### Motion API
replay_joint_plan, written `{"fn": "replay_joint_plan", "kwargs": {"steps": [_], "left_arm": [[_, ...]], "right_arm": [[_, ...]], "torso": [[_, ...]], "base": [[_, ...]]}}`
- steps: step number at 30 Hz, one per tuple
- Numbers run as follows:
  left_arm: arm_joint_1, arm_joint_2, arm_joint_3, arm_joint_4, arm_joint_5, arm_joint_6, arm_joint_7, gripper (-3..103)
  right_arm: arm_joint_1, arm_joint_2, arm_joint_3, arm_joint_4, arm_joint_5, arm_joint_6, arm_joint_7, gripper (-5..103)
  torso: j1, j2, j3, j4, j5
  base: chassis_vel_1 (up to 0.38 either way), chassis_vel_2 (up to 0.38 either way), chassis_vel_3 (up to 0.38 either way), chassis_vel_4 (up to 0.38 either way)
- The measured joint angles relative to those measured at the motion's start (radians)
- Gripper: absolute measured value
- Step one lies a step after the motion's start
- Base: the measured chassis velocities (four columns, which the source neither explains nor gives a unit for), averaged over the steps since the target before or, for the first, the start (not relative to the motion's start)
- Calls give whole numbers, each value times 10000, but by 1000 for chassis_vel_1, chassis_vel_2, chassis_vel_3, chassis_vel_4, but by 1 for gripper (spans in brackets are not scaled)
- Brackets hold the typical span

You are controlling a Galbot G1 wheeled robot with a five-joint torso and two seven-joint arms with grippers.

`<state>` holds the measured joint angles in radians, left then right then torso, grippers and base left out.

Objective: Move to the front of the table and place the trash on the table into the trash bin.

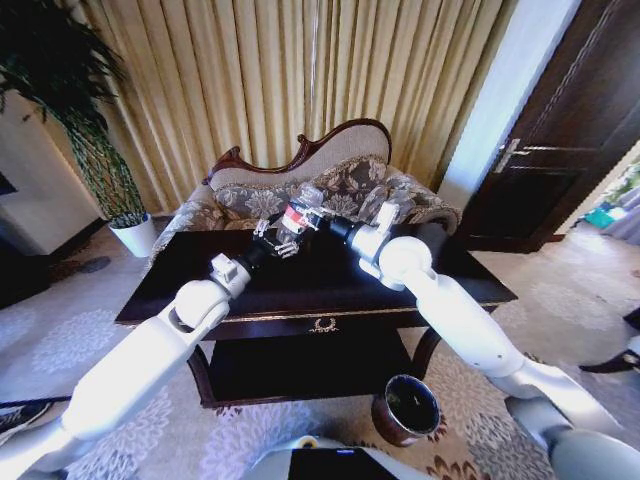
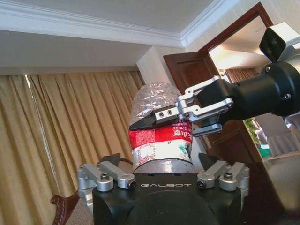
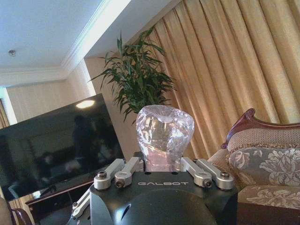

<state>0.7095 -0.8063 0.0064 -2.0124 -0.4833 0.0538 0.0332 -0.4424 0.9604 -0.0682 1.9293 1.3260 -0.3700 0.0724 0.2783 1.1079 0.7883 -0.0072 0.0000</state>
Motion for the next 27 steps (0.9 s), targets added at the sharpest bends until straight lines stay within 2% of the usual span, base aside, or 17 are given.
{"fn": "replay_joint_plan", "kwargs": {"steps": [2, 16, 24, 27], "left_arm": [[19, 0, -10, -30, -22, -1, -18, 98], [470, 110, -434, -449, -342, 94, -20, 100], [1067, 348, -1384, -785, -605, 209, -22, 100], [1561, 441, -2235, -1076, -910, 383, -93, 100]], "right_arm": [[-1, -4, 8, 0, -2, 2, 1, 25], [-32, -108, 197, -242, -289, 166, 27, 25], [-300, -321, 653, -445, -700, 248, 41, 25], [-525, -503, 1121, -472, -904, 327, 360, 25]], "torso": [[0, 0, 0, 0, 0], [0, 0, 0, 0, 0], [0, 0, 0, 0, 0], [0, 0, 0, 0, 0]], "base": [[0, 0, 0, 0], [0, 0, 0, 0], [0, 0, 0, 0], [0, 0, 0, 0]]}}
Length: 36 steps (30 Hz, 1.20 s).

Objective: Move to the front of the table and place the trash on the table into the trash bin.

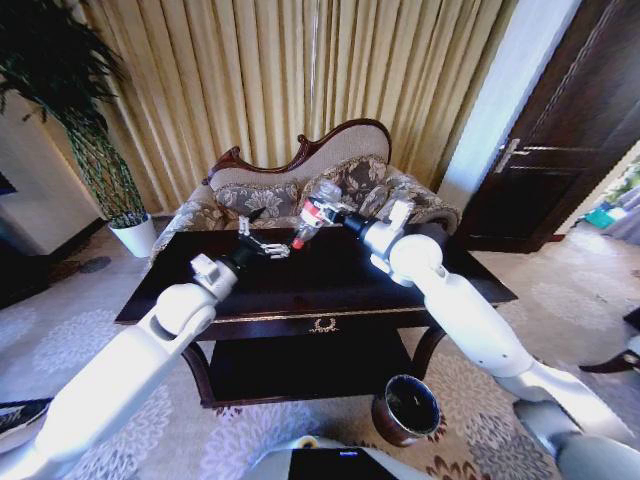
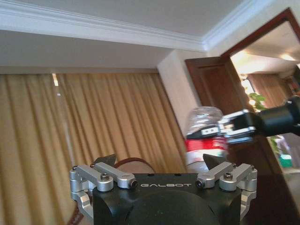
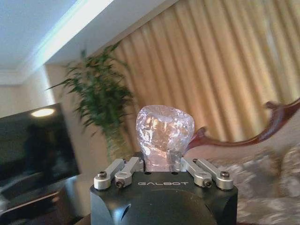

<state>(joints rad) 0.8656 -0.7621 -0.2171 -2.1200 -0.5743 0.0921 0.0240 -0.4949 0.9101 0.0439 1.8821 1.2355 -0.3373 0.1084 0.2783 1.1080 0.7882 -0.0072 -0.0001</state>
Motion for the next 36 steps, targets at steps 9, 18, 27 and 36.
{"fn": "replay_joint_plan", "kwargs": {"steps": [9, 18, 27, 36], "left_arm": [[860, 121, -1849, -213, -553, 447, -394, 100], [1916, 128, -3846, 170, -1192, 990, -881, 100], [3523, -9, -5919, 1004, -1645, 1090, -1250, 100], [4267, 22, -6770, 1101, -2068, 1075, -1190, 100]], "right_arm": [[-496, -430, 482, -170, -1310, 371, 464, 25], [-1457, -654, 813, -277, -2788, 735, 1026, 25], [-2622, -980, 1704, -299, -3712, 921, 1314, 25], [-3211, -1405, 2521, -534, -4011, 968, 1375, 25]], "torso": [[0, 0, 0, 0, 0], [0, 0, 0, 1, 0], [0, 0, 0, 1, -1], [0, 1, 0, -2, 1]], "base": [[0, 0, 0, 0], [0, 0, 0, 0], [0, 0, 0, 0], [0, 0, 0, 0]]}}
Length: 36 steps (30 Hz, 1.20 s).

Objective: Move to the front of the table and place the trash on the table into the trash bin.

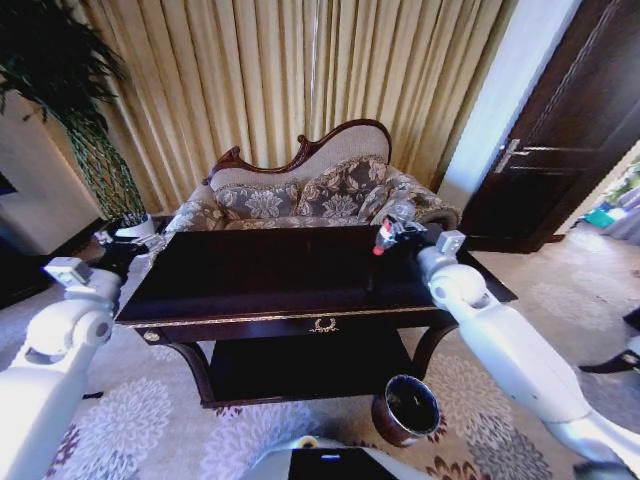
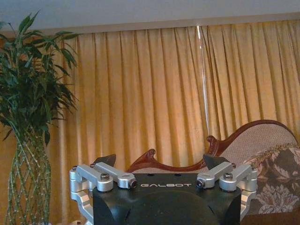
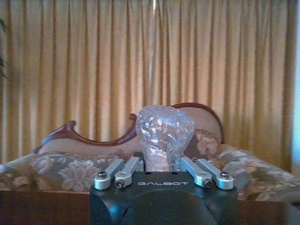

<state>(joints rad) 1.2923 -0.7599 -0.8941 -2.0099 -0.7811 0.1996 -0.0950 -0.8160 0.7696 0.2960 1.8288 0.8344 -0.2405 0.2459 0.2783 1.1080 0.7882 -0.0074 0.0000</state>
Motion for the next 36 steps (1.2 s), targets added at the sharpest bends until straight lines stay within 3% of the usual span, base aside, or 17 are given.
{"fn": "replay_joint_plan", "kwargs": {"steps": [11, 36], "left_arm": [[917, 90, -971, -175, -320, 119, 264, 100], [699, 71, -562, -90, -343, 160, 223, 100]], "right_arm": [[-253, -584, 546, -129, -122, 68, -26, 25], [-756, -558, 887, 341, -88, 57, -33, 25]], "torso": [[0, 0, 0, 1, -1], [0, -1, 1, 3, -1]], "base": [[0, 0, 0, 0], [0, 0, 0, 0]]}}
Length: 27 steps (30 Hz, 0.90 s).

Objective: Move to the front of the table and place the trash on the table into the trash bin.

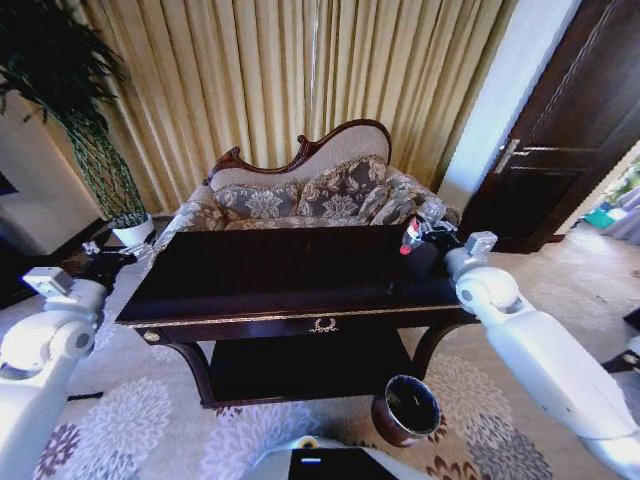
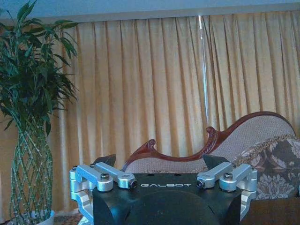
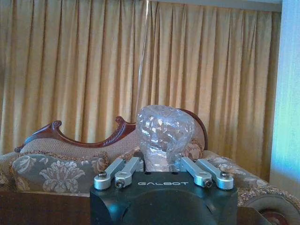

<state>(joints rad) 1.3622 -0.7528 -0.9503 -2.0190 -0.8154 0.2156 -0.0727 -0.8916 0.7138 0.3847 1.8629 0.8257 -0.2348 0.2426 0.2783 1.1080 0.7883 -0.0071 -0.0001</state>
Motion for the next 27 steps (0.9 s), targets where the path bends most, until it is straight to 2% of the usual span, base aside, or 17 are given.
{"fn": "replay_joint_plan", "kwargs": {"steps": [12, 27], "left_arm": [[36, -87, 7, 13, 32, -7, -24, 100], [40, -117, 70, -29, 44, -21, -27, 100]], "right_arm": [[-222, 16, 171, 164, 10, -13, 1, 25], [-457, 88, 349, 267, 2, -17, 4, 25]], "torso": [[3, -1, 0, -1, 0], [-1, -1, -2, 0, 0]], "base": [[10, -9, -10, 10], [142, -143, -141, 145]]}}
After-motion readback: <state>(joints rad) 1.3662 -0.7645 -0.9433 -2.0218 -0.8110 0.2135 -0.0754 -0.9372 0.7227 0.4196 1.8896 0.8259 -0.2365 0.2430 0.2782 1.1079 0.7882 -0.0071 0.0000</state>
